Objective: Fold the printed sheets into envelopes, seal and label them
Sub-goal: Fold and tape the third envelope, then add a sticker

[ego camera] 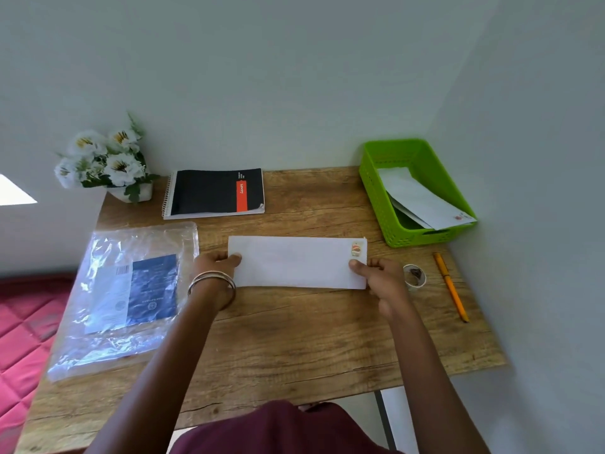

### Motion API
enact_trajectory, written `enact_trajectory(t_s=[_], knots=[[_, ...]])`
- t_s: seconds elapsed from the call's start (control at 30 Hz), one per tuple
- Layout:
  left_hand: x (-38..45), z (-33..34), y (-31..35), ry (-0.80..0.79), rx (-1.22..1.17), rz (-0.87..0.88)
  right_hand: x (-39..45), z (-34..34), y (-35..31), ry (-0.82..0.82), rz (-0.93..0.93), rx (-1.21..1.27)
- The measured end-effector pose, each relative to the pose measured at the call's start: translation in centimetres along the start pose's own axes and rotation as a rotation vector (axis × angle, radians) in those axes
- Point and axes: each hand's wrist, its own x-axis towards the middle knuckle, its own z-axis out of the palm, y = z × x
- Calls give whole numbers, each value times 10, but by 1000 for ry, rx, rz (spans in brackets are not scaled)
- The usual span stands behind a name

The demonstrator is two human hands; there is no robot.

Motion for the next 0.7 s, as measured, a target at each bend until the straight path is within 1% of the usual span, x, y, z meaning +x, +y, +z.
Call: enact_trajectory(t_s=[0.13, 0.2, 0.3, 0.37, 0.43, 0.5, 0.57, 0.63, 0.7], knots=[[-1, -9, 26, -68, -95, 116, -10, -22, -24, -105, -94, 102], [-7, -7, 48, -86, -175, 199, -11, -35, -37, -113, -128, 136], [-21, 7, 88, -124, -360, 300, -10, -57, -57, -78, -178, 259], [-29, 24, 111, -217, -521, 280, -10, -72, -68, -18, -212, 356], [-37, 46, 129, -374, -619, 200, -9, -89, -73, 68, -238, 432], [-49, 70, 140, -530, -576, 159, -6, -103, -73, 173, -231, 472], [-61, 97, 146, -637, -526, 151, -1, -116, -72, 264, -212, 534], [-71, 123, 147, -686, -452, 159, 6, -124, -72, 316, -195, 602], [-76, 144, 146, -690, -392, 153, 17, -130, -74, 340, -184, 604]])
